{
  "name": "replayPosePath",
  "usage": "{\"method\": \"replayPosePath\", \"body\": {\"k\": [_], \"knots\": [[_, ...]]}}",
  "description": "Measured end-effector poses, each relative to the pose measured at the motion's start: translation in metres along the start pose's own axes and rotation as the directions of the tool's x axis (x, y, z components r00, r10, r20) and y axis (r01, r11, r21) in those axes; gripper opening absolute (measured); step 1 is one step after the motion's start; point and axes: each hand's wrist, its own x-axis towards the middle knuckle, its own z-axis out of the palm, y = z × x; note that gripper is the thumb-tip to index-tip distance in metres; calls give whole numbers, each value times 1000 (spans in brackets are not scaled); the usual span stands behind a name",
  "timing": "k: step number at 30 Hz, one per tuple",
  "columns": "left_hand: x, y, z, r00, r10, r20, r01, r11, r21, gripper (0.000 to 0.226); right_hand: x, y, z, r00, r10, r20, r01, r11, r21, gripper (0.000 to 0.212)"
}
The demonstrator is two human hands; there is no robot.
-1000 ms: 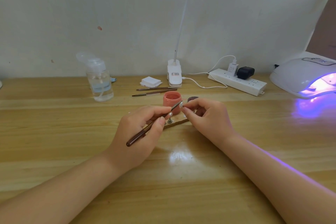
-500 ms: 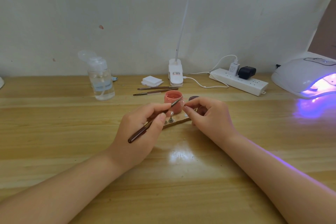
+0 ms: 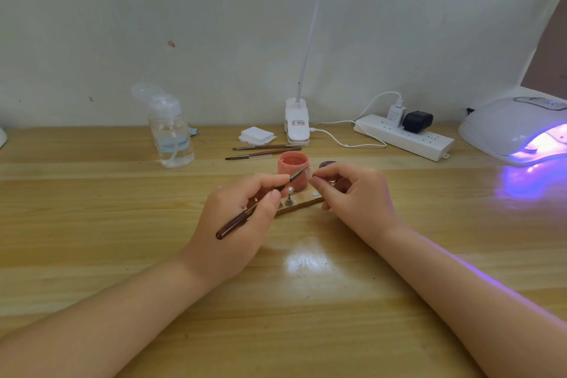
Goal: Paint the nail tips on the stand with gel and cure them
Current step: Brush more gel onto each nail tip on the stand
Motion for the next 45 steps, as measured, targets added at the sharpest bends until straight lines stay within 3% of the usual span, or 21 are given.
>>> {"method": "replayPosePath", "body": {"k": [8, 12, 16, 26, 30, 38, 45], "knots": [[-1, -2, -3, 998, 57, -2, -57, 996, -69, 25, 0, -3, 1, 1000, -7, 27, 5, 998, 69, 26], [0, -5, -2, 997, -69, -20, 67, 991, -119, 24, 0, 0, 0, 999, 10, 53, -16, 995, 98, 18], [2, -4, -1, 993, -110, -51, 105, 990, -95, 27, 1, 5, 1, 998, 27, 54, -33, 991, 131, 2], [-2, -1, -2, 998, -52, 26, 54, 996, -65, 21, 1, -2, 1, 999, 20, 30, -23, 994, 103, 21], [-2, 2, -1, 1000, -6, -20, 4, 997, -83, 20, 1, -3, 1, 999, 18, 28, -21, 994, 106, 24], [-1, 4, -1, 1000, 17, 8, -17, 1000, -20, 23, 1, 0, 0, 999, 3, 37, -5, 998, 55, 25], [1, 6, 0, 1000, 19, -18, -19, 1000, 3, 30, 1, 3, 0, 999, 8, 32, -9, 999, 45, 10]]}}
